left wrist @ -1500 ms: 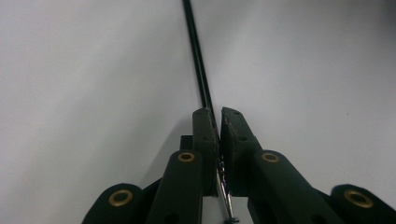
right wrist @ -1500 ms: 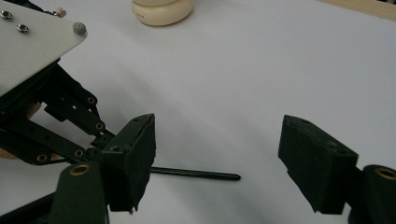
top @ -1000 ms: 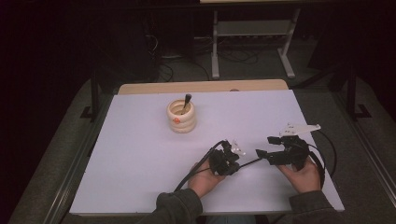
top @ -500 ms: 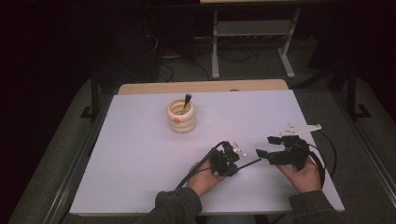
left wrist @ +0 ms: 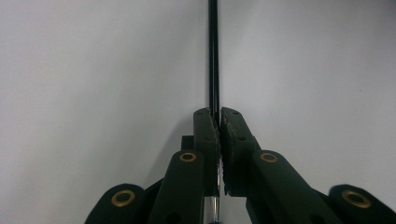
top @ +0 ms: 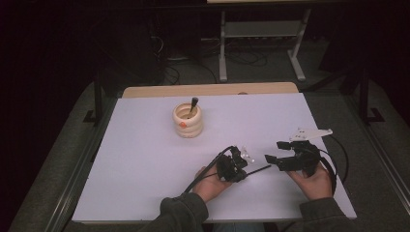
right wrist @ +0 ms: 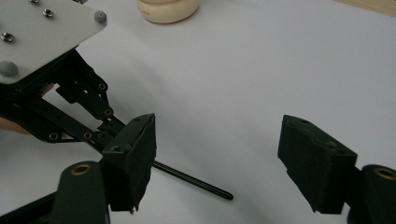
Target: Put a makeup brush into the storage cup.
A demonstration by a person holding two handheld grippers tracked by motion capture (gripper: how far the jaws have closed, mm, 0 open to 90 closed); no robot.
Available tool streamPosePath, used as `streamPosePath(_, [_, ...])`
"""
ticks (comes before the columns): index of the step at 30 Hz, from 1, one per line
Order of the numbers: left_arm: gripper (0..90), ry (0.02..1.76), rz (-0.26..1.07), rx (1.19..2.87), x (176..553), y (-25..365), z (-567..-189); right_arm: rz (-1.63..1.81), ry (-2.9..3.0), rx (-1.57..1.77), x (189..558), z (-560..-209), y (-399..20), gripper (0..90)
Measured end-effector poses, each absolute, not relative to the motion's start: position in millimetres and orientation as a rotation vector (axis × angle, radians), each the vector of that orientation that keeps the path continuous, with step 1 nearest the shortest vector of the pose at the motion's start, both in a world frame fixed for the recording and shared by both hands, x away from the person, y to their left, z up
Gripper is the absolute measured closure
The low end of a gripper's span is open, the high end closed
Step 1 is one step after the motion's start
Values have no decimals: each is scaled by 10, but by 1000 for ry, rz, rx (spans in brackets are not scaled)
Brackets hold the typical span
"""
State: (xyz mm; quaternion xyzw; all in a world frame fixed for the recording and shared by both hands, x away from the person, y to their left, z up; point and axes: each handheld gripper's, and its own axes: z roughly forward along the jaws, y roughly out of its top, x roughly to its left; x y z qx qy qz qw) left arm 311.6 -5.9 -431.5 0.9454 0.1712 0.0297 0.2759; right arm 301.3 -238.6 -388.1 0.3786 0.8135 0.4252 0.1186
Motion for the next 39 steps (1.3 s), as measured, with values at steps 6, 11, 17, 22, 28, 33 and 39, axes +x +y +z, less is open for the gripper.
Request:
streamPosePath(6, [864,455,81,2515,3125,2,-4261,1247,2382,1108,3006,-3879,-2383,269])
streamPosePath(11, [863,448,81,2506,3126,107,-4184,1255,2402,1075,2998,-3879,-2354,269])
streamPosePath(17, [863,425,77,2491,3125,333,-4022,1266,2468,996,2988,-3848,-2231,268])
streamPosePath(22, [862,403,63,2485,3100,546,-3881,1267,2534,911,2971,-3768,-2054,269])
streamPosePath(28, [862,330,49,2500,3010,758,-3739,1256,2626,767,2943,-3643,-1826,281])
streamPosePath(33, [862,295,39,2484,2964,901,-3606,1241,2695,696,2936,-3561,-1644,296])
streamPosePath(39, [862,197,42,2520,2918,998,-3532,1198,2792,545,2969,-3556,-1441,359])
